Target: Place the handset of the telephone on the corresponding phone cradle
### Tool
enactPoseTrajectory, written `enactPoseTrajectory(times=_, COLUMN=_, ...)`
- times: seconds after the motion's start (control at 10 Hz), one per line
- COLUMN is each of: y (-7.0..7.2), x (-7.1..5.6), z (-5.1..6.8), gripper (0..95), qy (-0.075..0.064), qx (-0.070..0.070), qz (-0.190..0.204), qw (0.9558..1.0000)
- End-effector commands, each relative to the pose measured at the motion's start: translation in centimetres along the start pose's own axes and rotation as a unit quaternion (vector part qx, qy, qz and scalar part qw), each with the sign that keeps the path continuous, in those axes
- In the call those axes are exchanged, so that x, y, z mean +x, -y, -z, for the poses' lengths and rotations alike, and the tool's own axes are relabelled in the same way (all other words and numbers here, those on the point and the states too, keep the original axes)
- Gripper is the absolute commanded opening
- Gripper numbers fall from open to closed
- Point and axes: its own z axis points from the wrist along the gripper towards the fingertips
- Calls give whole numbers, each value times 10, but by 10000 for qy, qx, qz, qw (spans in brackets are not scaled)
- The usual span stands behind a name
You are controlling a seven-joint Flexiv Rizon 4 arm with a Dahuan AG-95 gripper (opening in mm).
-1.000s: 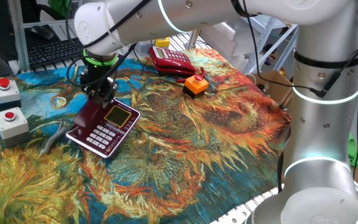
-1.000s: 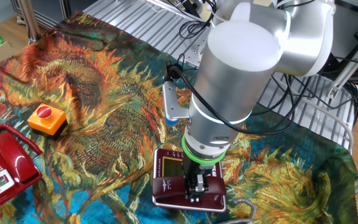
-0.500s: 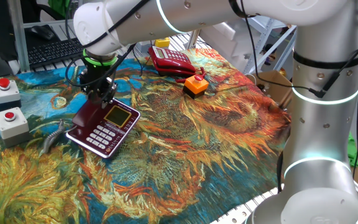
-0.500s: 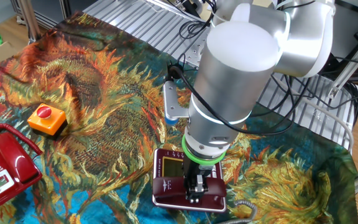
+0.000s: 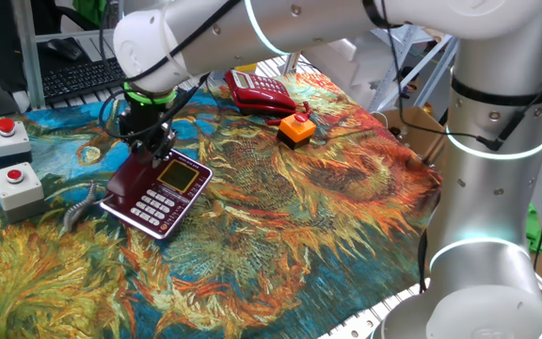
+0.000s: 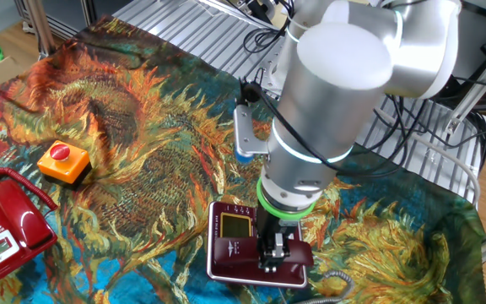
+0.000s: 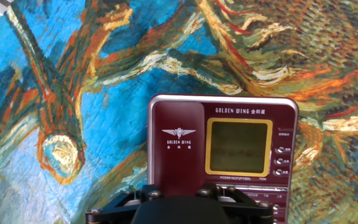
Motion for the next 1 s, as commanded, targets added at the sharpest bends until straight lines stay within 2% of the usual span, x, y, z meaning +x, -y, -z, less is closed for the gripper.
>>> enactPoseTrajectory(times=0.1, y=0, x=0, z=-3, gripper=0, qy=58, qx=31, qz=9, qw=10000)
enactPoseTrajectory(times=0.6, y=-3, x=2, z=-15, gripper=0, qy=134, qx=-16, qz=14, qw=9999)
enactPoseTrajectory(times=1.0, y=-1, x=4, z=-22, gripper=0, qy=280, qx=52, qz=67, qw=9996)
